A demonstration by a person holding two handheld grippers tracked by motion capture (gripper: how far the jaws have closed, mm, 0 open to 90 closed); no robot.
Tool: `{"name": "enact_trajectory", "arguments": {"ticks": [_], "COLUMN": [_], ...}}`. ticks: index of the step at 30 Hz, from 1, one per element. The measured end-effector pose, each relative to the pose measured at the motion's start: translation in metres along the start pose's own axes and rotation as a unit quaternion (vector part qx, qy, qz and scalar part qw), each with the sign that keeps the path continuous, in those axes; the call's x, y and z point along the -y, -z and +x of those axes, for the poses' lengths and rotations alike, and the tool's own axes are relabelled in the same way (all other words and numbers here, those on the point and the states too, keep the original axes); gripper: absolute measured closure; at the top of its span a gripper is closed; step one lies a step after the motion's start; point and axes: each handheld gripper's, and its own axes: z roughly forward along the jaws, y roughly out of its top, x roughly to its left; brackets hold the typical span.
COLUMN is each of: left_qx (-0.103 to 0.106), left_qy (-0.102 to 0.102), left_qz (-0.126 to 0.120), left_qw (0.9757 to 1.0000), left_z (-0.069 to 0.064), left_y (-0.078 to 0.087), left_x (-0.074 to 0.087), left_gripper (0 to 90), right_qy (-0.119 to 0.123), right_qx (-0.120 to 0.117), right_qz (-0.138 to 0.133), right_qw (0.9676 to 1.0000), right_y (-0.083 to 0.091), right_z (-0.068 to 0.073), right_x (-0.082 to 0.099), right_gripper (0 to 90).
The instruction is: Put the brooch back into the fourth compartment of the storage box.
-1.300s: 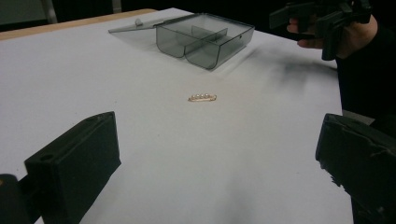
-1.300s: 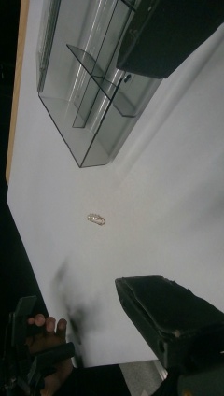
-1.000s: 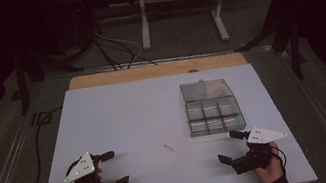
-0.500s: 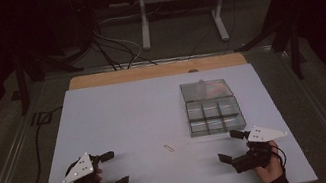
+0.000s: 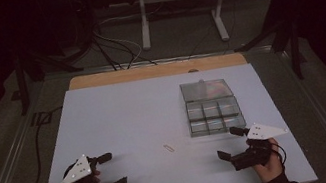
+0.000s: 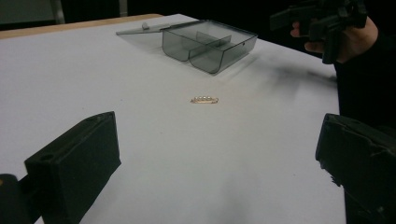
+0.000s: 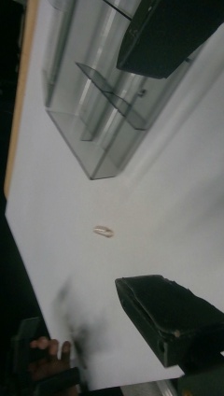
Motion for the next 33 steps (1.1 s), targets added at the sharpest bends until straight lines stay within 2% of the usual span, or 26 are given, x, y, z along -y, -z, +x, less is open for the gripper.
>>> {"name": "enact_trajectory", "arguments": {"ticks": [3, 10, 13, 18, 24, 33], "left_qx": [-0.004, -0.004, -0.004, -0.003, -0.003, -0.003], "left_qy": [-0.004, -0.002, -0.002, -0.001, -0.003, -0.005], "left_qz": [0.001, 0.004, 0.004, 0.005, 0.005, 0.003], "left_qw": [1.0, 1.0, 1.0, 1.0, 1.0, 1.0], "left_z": [-0.001, -0.001, -0.001, -0.001, -0.001, -0.002], "left_y": [0.002, 0.002, 0.001, 0.002, 0.001, 0.002], "left_x": [0.001, 0.001, 0.001, 0.002, 0.001, 0.001], "left_gripper": [1.3, 1.3, 1.4, 1.4, 1.3, 1.4], "right_qy": [0.001, -0.004, -0.007, 0.003, 0.017, 0.019], "right_qx": [0.005, 0.002, 0.002, -0.003, -0.022, -0.041], "right_qz": [-0.018, -0.028, -0.026, -0.025, -0.017, -0.007], "right_qw": [0.9998, 0.9996, 0.9996, 0.9997, 0.9995, 0.999], "right_y": [0.002, -0.004, -0.006, -0.015, -0.03, -0.052], "right_z": [0.002, 0.003, 0.003, 0.007, 0.009, 0.011], "right_x": [-0.012, -0.027, -0.029, -0.036, -0.046, -0.054], "right_gripper": [0.0, 0.0, 0.0, 0.0, 0.0, 0.0]}}
